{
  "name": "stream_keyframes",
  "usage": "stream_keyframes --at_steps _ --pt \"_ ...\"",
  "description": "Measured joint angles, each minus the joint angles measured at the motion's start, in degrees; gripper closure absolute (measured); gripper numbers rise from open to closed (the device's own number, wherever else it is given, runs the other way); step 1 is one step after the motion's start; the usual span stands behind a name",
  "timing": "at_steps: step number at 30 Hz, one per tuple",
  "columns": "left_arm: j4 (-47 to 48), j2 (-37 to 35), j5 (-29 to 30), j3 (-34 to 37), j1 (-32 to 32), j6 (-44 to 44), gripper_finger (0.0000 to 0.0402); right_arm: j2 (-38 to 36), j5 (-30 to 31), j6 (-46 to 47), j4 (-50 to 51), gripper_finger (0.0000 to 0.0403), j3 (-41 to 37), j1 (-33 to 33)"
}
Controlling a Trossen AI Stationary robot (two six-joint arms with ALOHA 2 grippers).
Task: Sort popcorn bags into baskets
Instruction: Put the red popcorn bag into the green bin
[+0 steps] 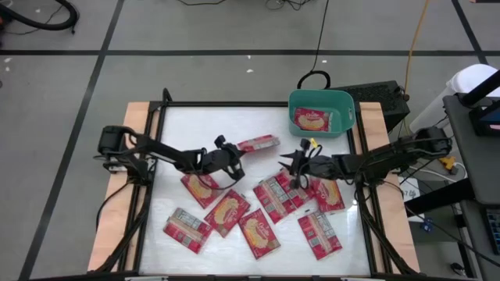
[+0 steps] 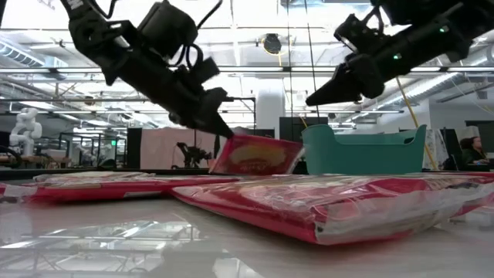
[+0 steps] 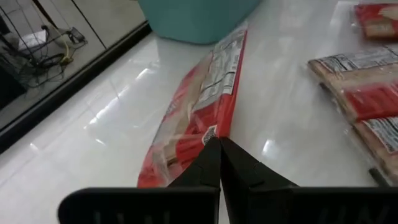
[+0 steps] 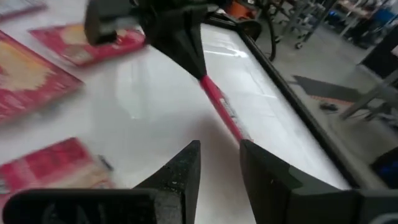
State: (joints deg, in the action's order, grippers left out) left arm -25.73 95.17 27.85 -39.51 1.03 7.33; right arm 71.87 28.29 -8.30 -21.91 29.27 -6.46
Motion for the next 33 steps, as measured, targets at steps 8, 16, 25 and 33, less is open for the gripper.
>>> stream_keyframes --at_steps 8,16,25,33 --pt "0.6 -1.2 -1.6 0.0 1.8 3.5 0.04 7.8 -2.9 -5.9 0.0 0.0239 5.9 5.1" --pt "0.8 -1.2 -1.9 0.0 2.0 3.7 0.04 14.3 -4.7 -12.9 -3.6 0.0184 10.4 9.8" --pt "0.5 -1.2 -2.4 0.0 2.0 3.8 0.0401 19.3 -13.4 -15.1 -3.1 0.0192 12.6 13.2" --pt "0.6 -1.2 -2.9 -0.1 2.0 3.8 0.0401 26.6 -13.4 -19.2 -3.0 0.021 17.4 15.2"
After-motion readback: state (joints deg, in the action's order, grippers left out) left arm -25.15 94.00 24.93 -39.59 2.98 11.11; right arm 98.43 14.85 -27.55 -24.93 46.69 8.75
